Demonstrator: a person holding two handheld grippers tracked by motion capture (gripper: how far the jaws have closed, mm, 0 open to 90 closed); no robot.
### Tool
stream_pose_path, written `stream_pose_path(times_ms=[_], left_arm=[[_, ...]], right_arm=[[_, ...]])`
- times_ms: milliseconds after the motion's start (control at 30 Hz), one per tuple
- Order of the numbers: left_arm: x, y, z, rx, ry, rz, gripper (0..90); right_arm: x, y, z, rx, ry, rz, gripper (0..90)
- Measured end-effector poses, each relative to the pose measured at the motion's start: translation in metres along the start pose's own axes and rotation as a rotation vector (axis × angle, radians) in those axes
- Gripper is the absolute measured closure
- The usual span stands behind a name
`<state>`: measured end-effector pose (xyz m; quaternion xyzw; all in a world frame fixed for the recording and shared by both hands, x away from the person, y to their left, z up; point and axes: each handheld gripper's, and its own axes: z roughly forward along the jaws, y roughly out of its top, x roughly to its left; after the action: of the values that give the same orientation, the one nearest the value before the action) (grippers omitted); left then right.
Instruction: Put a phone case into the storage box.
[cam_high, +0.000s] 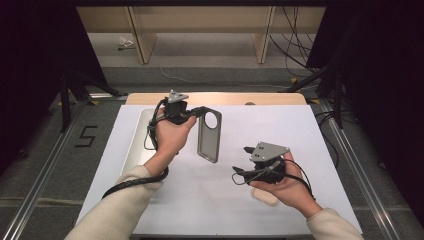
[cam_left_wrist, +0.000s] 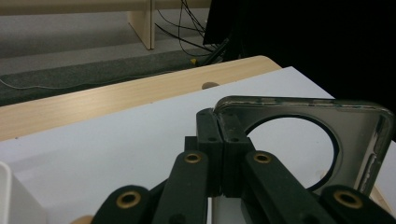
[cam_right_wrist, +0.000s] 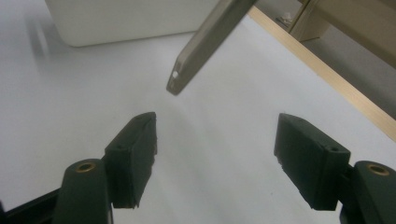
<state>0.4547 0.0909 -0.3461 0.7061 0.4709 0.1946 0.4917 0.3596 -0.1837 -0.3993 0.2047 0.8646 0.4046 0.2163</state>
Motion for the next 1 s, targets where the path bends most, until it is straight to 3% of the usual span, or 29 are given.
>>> stream_pose_path(times_ms=[1000], left_arm=[[0.046, 0.019, -0.039, -0.086, 0.105, -0.060, 88.9]], right_arm=[[-0.008, -0.015, -0.003, 0.012, -0.025, 0.051, 27.2]])
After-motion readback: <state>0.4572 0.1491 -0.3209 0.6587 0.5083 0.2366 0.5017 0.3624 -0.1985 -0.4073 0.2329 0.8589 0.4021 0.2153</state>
